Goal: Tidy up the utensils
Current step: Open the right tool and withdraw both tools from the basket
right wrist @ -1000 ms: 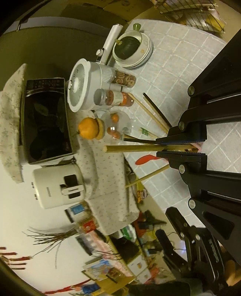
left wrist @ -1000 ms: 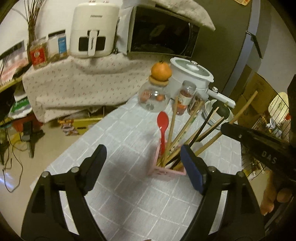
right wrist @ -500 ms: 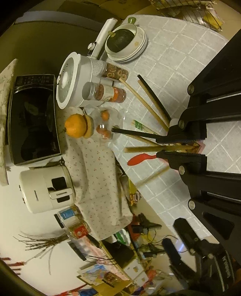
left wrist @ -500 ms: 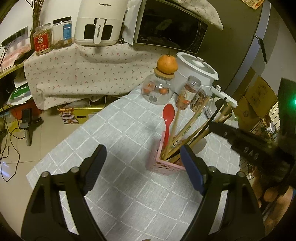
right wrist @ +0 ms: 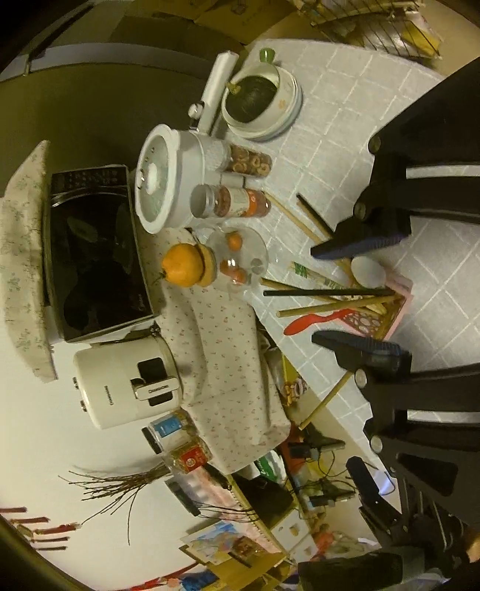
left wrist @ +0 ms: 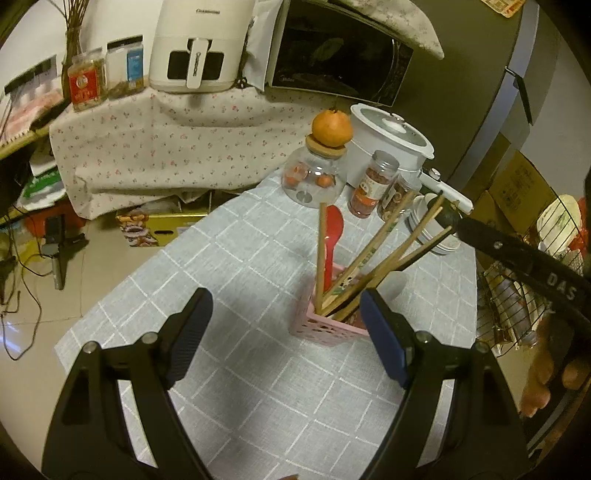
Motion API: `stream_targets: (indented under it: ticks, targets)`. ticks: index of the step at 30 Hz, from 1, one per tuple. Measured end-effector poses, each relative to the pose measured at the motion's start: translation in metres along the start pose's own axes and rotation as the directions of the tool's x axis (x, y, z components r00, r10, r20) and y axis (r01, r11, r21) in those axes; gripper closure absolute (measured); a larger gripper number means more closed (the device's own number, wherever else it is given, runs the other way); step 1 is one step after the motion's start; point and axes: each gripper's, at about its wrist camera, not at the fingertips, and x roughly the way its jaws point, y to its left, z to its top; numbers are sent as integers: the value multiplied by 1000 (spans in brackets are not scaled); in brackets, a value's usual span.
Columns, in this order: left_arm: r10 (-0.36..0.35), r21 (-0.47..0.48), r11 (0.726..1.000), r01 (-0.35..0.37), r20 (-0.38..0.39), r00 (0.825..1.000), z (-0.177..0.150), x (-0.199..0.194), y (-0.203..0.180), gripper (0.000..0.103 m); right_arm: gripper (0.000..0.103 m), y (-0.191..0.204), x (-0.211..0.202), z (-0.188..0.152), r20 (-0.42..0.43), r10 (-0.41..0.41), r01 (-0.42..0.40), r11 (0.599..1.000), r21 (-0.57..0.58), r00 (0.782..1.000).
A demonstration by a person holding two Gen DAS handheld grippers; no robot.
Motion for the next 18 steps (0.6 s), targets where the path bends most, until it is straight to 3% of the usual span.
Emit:
stream_targets:
  ticks: [4, 6, 8, 9, 12, 18]
  targets:
    - [24, 56, 998, -27, 57, 998, -2, -28, -17, 16, 38, 1, -41, -3, 77, -78, 82, 995, -51, 994]
    - [39, 66, 997, -47, 104, 994, -6, -49, -26, 0, 26, -1, -66, -7, 118, -107, 113, 992, -51, 987]
    - [68, 86, 993, -81, 144, 987, -9, -66, -35, 0, 7, -3, -85, -11, 137, -142, 150, 988, -46, 980]
    - [80, 102, 990, -97, 156, 985, -9, -73, -39, 0, 3, -5, -95, -13, 141, -157, 165, 985, -46, 977]
    - [116, 128, 982, -141, 185, 976, -12, -92, -50, 0, 0, -10, -122, -20, 154, -192, 200, 979, -41, 969]
    - [111, 101, 986, -134, 206, 972, -17, -124, -60, 0, 0, -20, -171, -34, 158, -249, 256, 966, -25, 955]
